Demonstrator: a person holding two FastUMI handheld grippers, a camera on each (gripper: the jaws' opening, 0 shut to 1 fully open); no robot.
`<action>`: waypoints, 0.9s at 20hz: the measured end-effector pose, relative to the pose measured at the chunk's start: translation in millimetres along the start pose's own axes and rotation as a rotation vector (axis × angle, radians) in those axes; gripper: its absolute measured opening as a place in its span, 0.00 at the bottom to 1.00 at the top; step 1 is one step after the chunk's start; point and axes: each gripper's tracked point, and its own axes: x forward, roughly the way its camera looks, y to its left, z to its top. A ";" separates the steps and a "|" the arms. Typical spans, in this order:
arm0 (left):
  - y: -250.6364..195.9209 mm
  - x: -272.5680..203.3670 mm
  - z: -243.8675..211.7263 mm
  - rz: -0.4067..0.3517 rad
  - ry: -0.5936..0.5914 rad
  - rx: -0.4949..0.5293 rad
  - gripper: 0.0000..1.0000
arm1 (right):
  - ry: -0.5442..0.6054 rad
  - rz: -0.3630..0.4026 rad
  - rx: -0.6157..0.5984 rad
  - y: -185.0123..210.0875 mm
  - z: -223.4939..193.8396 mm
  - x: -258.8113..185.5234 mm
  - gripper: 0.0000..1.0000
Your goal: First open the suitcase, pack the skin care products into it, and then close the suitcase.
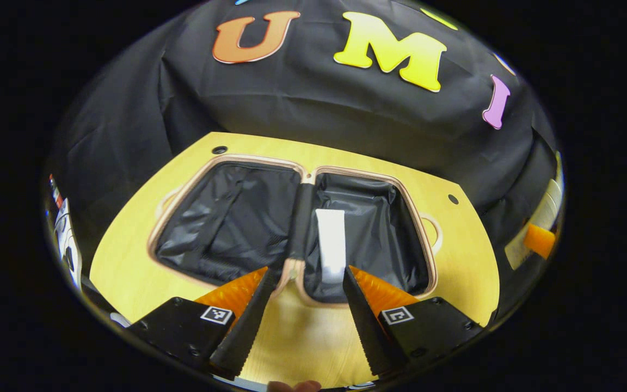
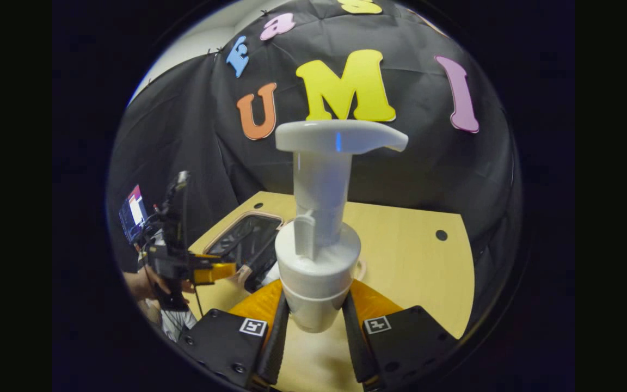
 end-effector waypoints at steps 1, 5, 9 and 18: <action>-5.6 -13.0 -8.8 -0.021 -0.006 -0.036 0.84 | 0.015 0.011 -0.006 5.7 -1.1 11.6 0.47; -17.8 -49.0 -47.2 -0.088 -0.008 -0.111 0.84 | 0.079 0.057 -0.028 25.2 -9.6 66.4 0.45; 4.1 -71.4 -77.9 -0.069 0.005 -0.190 0.84 | 0.165 0.062 -0.041 33.7 -26.8 127.7 0.48; 89.0 -113.5 -94.0 0.063 -0.044 -0.339 0.84 | 0.480 -0.075 0.199 18.1 -94.8 207.6 0.45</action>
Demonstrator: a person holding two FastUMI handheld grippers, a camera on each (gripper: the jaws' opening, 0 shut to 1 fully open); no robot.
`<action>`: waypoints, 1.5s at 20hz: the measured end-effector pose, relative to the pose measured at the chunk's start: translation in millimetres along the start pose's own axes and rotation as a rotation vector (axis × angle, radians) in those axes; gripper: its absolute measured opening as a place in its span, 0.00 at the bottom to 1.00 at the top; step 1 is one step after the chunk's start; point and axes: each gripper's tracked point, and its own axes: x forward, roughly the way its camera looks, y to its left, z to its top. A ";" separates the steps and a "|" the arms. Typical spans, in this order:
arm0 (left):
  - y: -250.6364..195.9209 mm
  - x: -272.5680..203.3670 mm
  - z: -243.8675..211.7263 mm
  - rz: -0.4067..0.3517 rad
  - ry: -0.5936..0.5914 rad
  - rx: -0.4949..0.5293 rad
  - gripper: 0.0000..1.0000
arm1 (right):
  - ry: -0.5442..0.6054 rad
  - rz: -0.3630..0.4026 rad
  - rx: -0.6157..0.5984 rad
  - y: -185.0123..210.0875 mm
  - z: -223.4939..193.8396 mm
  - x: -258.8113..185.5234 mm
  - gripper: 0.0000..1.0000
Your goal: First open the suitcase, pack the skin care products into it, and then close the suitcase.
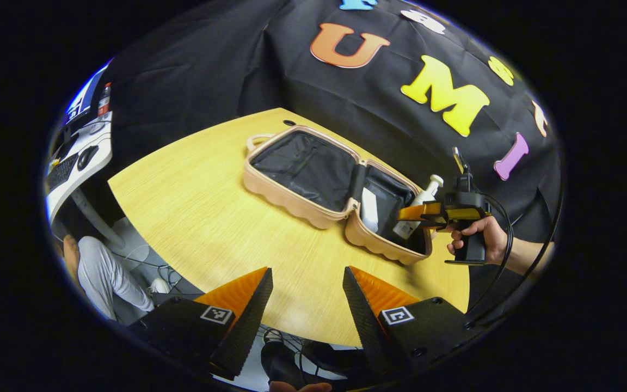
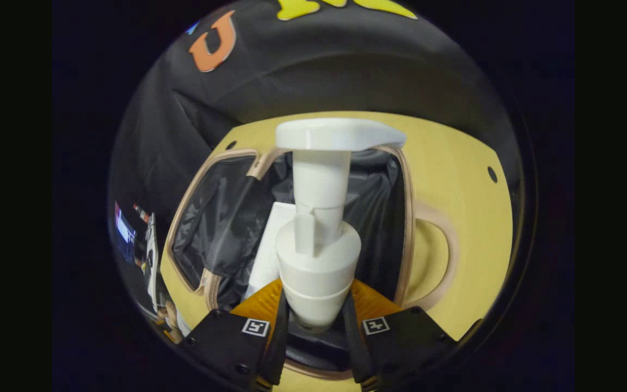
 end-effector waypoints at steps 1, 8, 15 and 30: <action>4.8 -3.2 0.7 0.005 -0.002 -0.015 0.84 | 0.029 -0.024 0.037 -3.1 -1.8 5.5 0.45; 14.7 -8.8 4.5 0.013 -0.029 -0.035 0.84 | 0.151 -0.126 0.229 -7.5 7.5 28.2 0.45; 16.5 -3.1 24.1 0.004 -0.063 -0.028 0.84 | 0.156 -0.184 0.253 -10.0 5.6 35.8 0.43; 64.0 37.9 151.3 -0.128 -0.354 -0.073 0.84 | -0.150 -0.124 0.006 15.5 32.6 -79.8 0.72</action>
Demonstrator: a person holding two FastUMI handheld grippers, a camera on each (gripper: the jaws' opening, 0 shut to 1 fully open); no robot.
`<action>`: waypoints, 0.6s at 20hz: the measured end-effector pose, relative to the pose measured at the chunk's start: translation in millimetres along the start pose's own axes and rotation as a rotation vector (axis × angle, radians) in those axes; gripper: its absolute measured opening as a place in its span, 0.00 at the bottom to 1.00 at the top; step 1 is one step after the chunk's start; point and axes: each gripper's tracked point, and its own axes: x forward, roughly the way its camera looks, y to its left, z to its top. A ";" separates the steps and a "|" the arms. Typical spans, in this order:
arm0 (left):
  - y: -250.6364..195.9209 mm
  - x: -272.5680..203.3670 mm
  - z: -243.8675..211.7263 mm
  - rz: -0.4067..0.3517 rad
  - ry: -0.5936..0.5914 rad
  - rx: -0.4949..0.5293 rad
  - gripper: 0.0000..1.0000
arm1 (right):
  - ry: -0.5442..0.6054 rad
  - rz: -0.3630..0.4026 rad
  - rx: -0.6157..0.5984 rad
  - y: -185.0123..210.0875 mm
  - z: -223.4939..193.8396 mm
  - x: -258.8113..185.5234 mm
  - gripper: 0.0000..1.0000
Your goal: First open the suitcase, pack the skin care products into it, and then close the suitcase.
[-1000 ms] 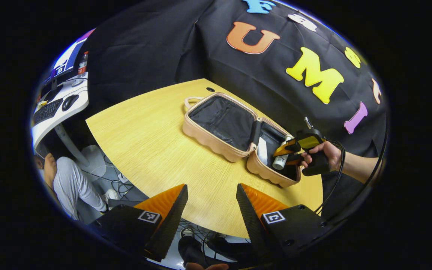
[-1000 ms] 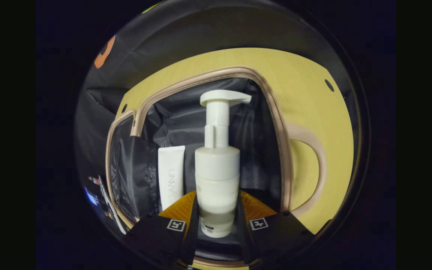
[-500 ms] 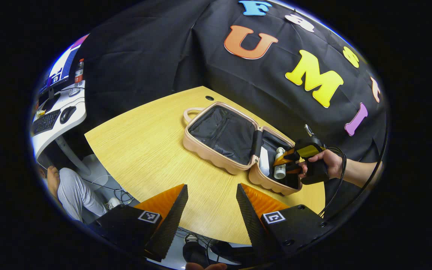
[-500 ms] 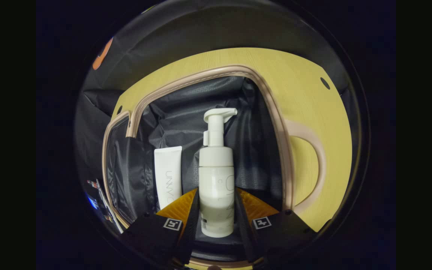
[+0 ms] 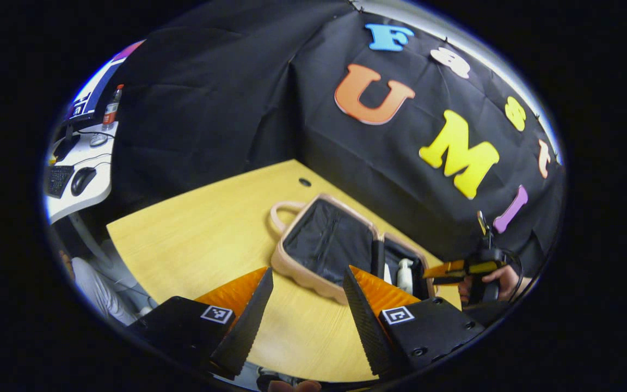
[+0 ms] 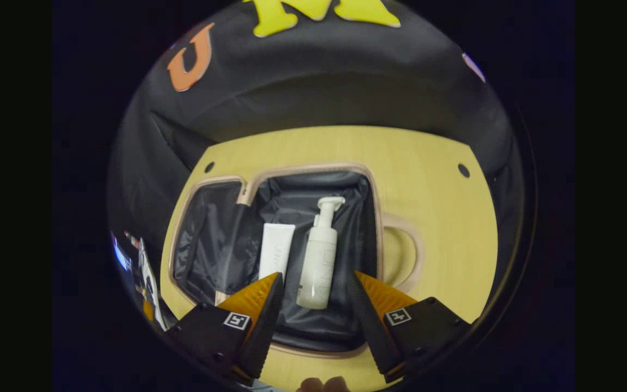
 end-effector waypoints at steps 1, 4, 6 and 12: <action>7.2 12.9 8.7 -0.009 -0.021 -0.007 0.84 | -0.047 0.009 -0.043 -0.5 0.3 -12.9 0.72; 35.0 56.3 9.7 -0.048 -0.012 -0.081 0.84 | -0.122 0.056 -0.156 -4.3 -14.7 -60.7 0.77; 50.7 88.0 13.0 -0.091 -0.004 -0.183 0.84 | -0.141 0.092 -0.215 -6.1 -26.1 -90.8 0.72; 74.0 164.4 13.1 -0.155 0.056 -0.447 0.82 | -0.185 0.118 -0.167 -14.1 -37.7 -127.1 0.67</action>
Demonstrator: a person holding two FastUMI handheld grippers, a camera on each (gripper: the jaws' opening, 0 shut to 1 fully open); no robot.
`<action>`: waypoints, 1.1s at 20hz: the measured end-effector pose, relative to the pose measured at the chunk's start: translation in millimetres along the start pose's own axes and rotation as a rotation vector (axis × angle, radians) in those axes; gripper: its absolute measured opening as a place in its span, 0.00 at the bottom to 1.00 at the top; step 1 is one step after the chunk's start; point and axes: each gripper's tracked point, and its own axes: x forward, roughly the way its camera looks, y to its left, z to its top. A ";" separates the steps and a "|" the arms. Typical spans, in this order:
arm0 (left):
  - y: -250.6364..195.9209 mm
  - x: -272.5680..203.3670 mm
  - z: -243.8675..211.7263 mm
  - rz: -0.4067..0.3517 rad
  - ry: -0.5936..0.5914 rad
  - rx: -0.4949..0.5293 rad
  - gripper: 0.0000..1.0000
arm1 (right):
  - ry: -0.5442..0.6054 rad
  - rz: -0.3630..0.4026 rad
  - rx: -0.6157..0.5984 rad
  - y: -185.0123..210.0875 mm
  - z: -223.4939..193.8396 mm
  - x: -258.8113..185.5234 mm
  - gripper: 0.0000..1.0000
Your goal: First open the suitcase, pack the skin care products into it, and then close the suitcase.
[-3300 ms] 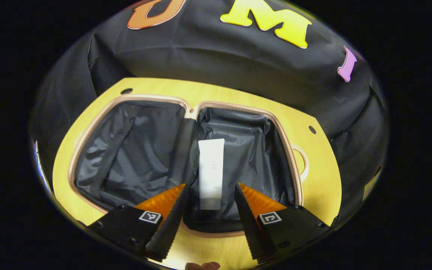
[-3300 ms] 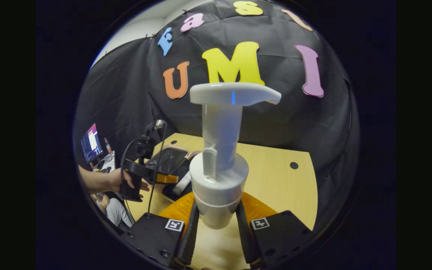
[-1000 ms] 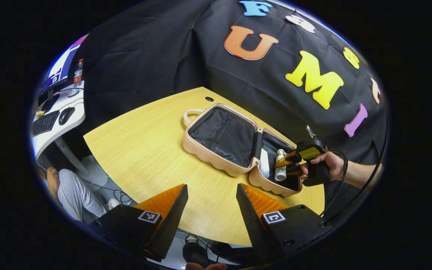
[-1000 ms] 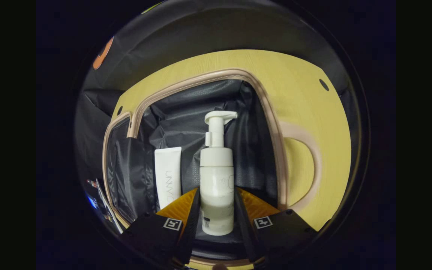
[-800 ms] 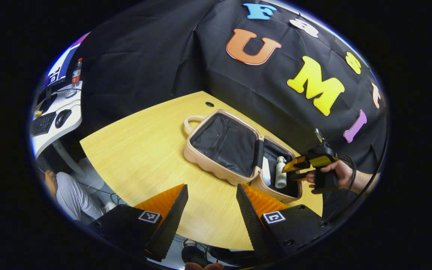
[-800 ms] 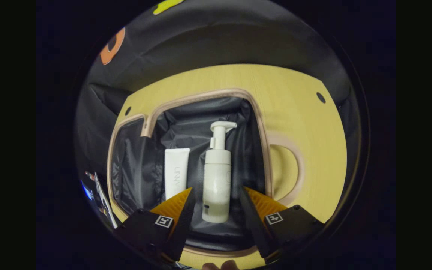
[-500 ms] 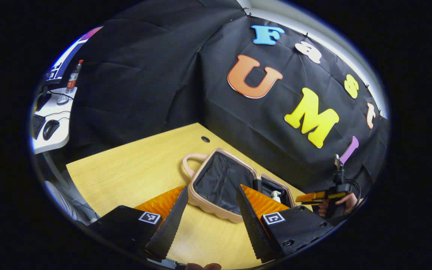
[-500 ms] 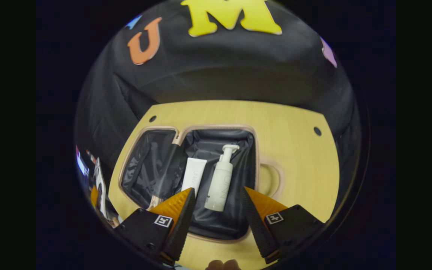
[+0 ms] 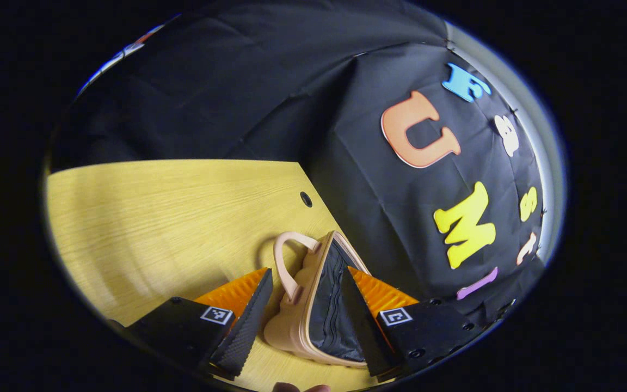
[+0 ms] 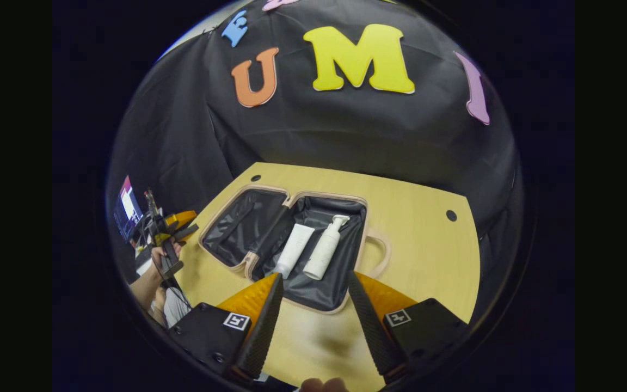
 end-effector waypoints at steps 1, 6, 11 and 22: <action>8.2 10.7 -1.9 0.017 0.015 -0.008 0.83 | -0.004 -0.001 0.015 -1.7 0.9 -2.9 0.67; 31.1 45.0 -16.6 0.090 0.100 -0.014 0.82 | -0.027 -0.021 0.074 -12.3 10.6 -7.2 0.72; 36.6 67.8 -17.6 0.123 0.127 -0.062 0.72 | -0.045 -0.017 0.094 -13.6 21.6 -9.4 0.72; 7.6 68.9 -5.6 0.180 0.148 0.063 0.08 | -0.219 -0.114 0.039 -26.0 47.0 -47.1 0.72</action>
